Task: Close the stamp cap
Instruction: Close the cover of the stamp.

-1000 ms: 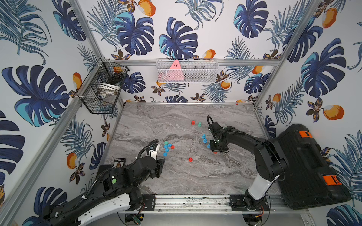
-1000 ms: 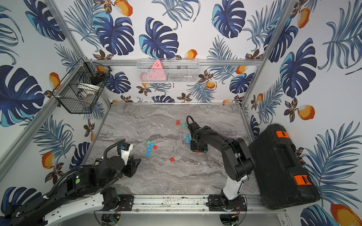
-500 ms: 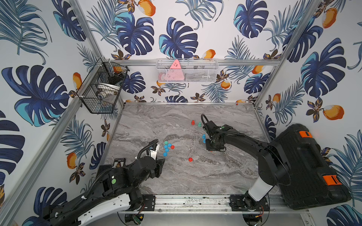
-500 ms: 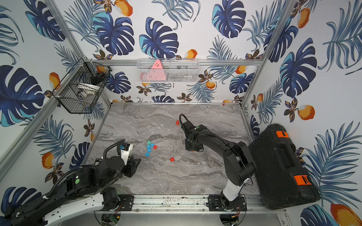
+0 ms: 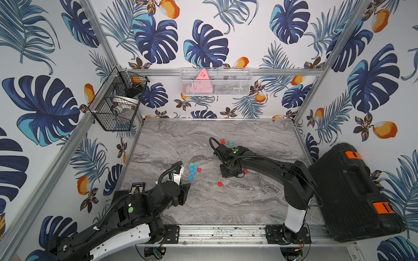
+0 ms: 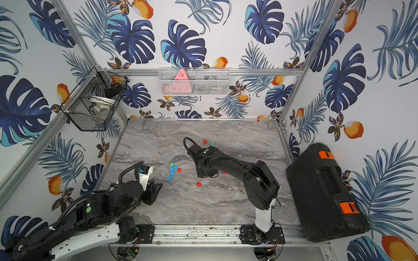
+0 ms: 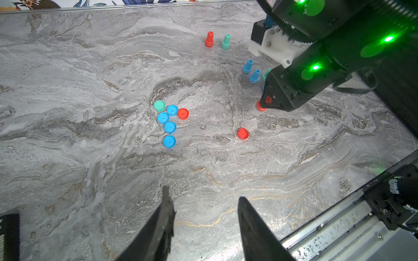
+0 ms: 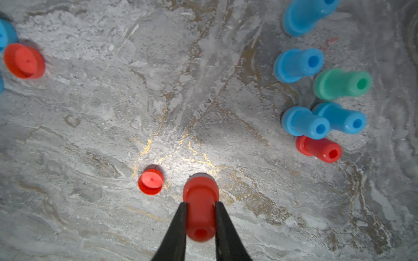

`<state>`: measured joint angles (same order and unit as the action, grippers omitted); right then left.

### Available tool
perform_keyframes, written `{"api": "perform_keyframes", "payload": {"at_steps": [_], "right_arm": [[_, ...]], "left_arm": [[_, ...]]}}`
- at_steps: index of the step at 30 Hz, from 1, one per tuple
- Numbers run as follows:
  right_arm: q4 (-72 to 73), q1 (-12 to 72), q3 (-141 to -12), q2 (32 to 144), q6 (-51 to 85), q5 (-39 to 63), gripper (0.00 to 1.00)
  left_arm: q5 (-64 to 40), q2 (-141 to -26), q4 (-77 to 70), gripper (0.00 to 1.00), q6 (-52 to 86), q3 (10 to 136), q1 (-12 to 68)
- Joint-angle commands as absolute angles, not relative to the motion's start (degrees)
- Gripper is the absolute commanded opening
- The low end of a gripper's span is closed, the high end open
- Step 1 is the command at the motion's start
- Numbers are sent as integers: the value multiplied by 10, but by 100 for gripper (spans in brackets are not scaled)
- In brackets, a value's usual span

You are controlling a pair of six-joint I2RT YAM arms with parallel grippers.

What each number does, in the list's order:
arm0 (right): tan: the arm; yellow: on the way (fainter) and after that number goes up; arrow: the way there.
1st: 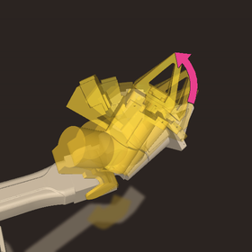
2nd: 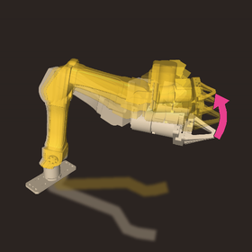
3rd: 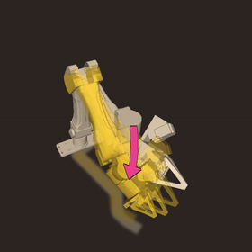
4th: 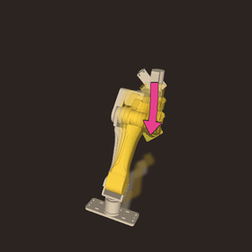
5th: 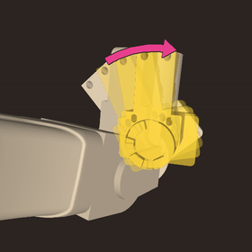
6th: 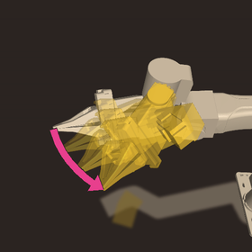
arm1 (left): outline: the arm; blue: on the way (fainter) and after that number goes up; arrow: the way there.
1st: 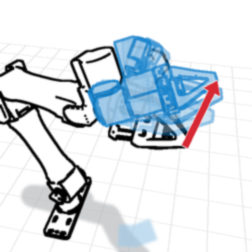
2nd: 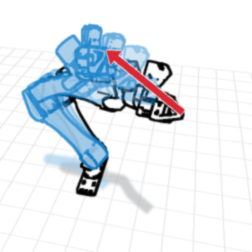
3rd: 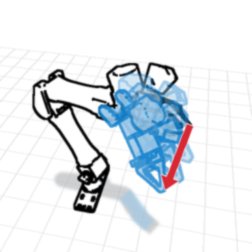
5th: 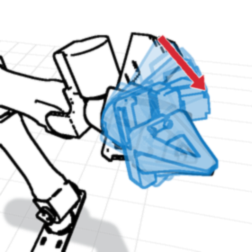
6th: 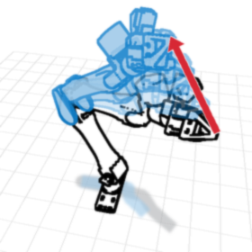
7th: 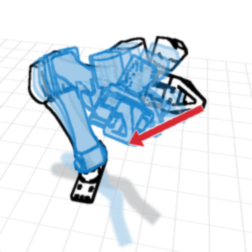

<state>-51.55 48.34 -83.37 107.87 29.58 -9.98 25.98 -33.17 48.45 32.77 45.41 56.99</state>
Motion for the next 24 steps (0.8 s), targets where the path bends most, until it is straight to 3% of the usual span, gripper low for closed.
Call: {"api": "perform_keyframes", "payload": {"at_steps": [1,24], "right_arm": [[-525,493,-847,1093,310,-100,23],[-505,539,-886,1156,327,-75,23]], "left_arm": [[273,-331,477,51,327,454,571],[277,-325,479,51,330,454,576]]}}
